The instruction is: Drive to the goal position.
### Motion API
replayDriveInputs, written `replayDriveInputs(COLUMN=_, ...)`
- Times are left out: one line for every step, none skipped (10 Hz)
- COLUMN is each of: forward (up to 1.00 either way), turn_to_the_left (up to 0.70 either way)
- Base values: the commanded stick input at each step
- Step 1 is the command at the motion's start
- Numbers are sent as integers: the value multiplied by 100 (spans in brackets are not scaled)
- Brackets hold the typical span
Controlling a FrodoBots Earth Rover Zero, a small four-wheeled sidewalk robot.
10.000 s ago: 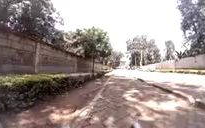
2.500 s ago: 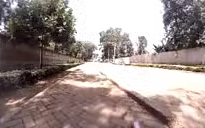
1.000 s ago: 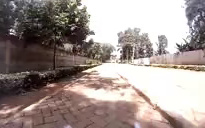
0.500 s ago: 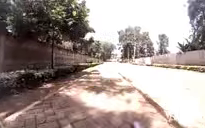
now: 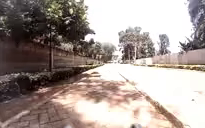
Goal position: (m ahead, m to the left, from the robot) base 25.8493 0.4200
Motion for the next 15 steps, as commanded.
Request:
replayDriveInputs(forward=70, turn_to_the_left=-33)
replayDriveInputs(forward=70, turn_to_the_left=-29)
replayDriveInputs(forward=70, turn_to_the_left=-24)
replayDriveInputs(forward=70, turn_to_the_left=-19)
replayDriveInputs(forward=70, turn_to_the_left=-14)
replayDriveInputs(forward=70, turn_to_the_left=-8)
replayDriveInputs(forward=70, turn_to_the_left=-1)
replayDriveInputs(forward=70, turn_to_the_left=0)
replayDriveInputs(forward=70, turn_to_the_left=0)
replayDriveInputs(forward=70, turn_to_the_left=0)
replayDriveInputs(forward=70, turn_to_the_left=0)
replayDriveInputs(forward=70, turn_to_the_left=0)
replayDriveInputs(forward=70, turn_to_the_left=0)
replayDriveInputs(forward=70, turn_to_the_left=0)
replayDriveInputs(forward=70, turn_to_the_left=0)
